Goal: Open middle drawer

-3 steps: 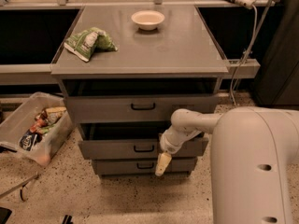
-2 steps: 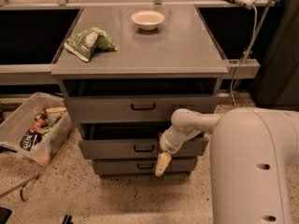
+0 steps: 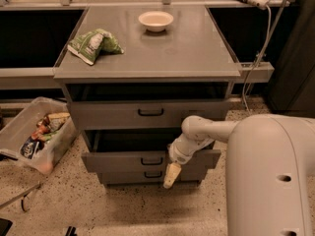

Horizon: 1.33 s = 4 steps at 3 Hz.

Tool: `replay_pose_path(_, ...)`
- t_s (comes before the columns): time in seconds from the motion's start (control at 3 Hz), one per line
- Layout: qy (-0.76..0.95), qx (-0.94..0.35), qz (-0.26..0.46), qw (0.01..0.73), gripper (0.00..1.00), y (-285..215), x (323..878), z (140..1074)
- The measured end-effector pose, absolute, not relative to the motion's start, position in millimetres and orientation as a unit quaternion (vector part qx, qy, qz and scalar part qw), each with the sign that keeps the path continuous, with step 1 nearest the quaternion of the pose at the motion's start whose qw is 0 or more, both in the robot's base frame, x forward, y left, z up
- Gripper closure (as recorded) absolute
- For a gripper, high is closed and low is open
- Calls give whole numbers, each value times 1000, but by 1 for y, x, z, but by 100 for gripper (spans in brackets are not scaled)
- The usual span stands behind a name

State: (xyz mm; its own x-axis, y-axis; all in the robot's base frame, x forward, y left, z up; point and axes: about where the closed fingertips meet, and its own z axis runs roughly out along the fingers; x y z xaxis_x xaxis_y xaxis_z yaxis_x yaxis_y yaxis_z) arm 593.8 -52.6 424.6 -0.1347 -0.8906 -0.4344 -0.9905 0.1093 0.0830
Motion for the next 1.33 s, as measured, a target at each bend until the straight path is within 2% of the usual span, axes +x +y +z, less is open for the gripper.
replay_pose_path(0.33, 739, -630, 199, 132, 0, -57, 557, 430)
replay_pose_path(0.67, 739, -629, 199, 132, 0, -57, 556, 429)
replay_pose_path(1.0, 737, -623, 228, 128, 0, -60, 530, 424)
replay_pose_path(1.33, 738, -608, 260, 129, 0, -65, 485, 436)
